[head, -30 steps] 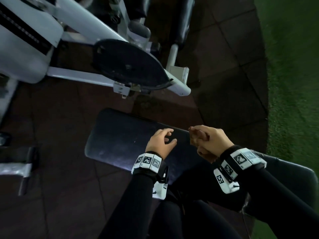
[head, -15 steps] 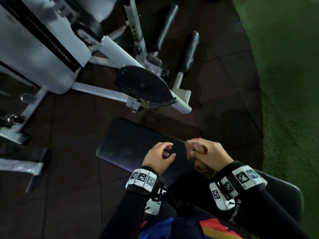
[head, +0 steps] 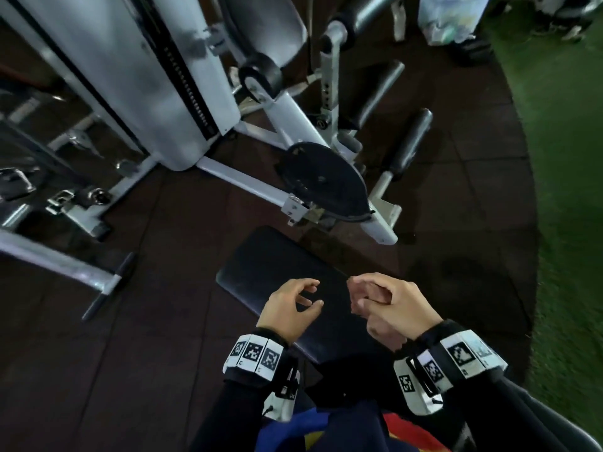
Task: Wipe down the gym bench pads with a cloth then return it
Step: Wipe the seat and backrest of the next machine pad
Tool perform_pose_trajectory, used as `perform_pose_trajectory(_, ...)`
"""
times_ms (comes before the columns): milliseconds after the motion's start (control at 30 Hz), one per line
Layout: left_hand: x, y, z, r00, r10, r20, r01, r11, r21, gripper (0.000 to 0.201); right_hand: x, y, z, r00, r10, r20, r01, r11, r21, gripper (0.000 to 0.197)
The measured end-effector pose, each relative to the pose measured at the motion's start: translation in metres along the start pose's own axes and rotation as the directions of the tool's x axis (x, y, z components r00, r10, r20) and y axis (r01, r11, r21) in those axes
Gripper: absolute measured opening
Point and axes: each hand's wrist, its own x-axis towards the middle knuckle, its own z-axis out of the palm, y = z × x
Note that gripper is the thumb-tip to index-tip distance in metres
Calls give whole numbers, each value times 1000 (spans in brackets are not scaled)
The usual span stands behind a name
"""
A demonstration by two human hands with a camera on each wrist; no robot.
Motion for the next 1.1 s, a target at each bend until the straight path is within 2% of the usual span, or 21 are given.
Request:
perform_pose_trajectory(167, -25, -28, -39, 992, -67, -111, 65, 998, -17, 38, 23, -32, 44, 990, -82, 113, 87, 996, -35, 38)
perform_pose_trajectory(367, -67, -86, -116, 962, -183, -200, 178, 983, -42, 35, 54, -87, 134, 955, -159, 250, 178, 983, -52, 43)
perform_pose_trajectory(567, -125, -159, -208, 907, -292, -304, 292, 955, -45, 34, 75, -158, 249, 900, -227, 372, 263, 964, -48, 46)
perform_pose_trajectory(733, -156, -208, -269, 853, -337, -398, 344, 937, -55, 35, 89, -206, 323, 865, -291, 408, 316, 949, 7, 40)
perform_pose_trajectory(800, -162, -223, -287, 835, -357, -420, 363, 929, -67, 35, 95, -218, 343, 848, -296, 440, 330, 944, -1, 40)
perform_pose_trajectory(967, -153, -251, -320, 828, -373, -419, 356, 927, -121, 34, 122, -243, 375, 824, -274, 496, 327, 945, -22, 42)
perform_pose_trajectory(1100, -125, -269, -344, 840, -379, -388, 363, 924, -118, 34, 159, -256, 395, 841, -231, 490, 293, 955, -52, 39)
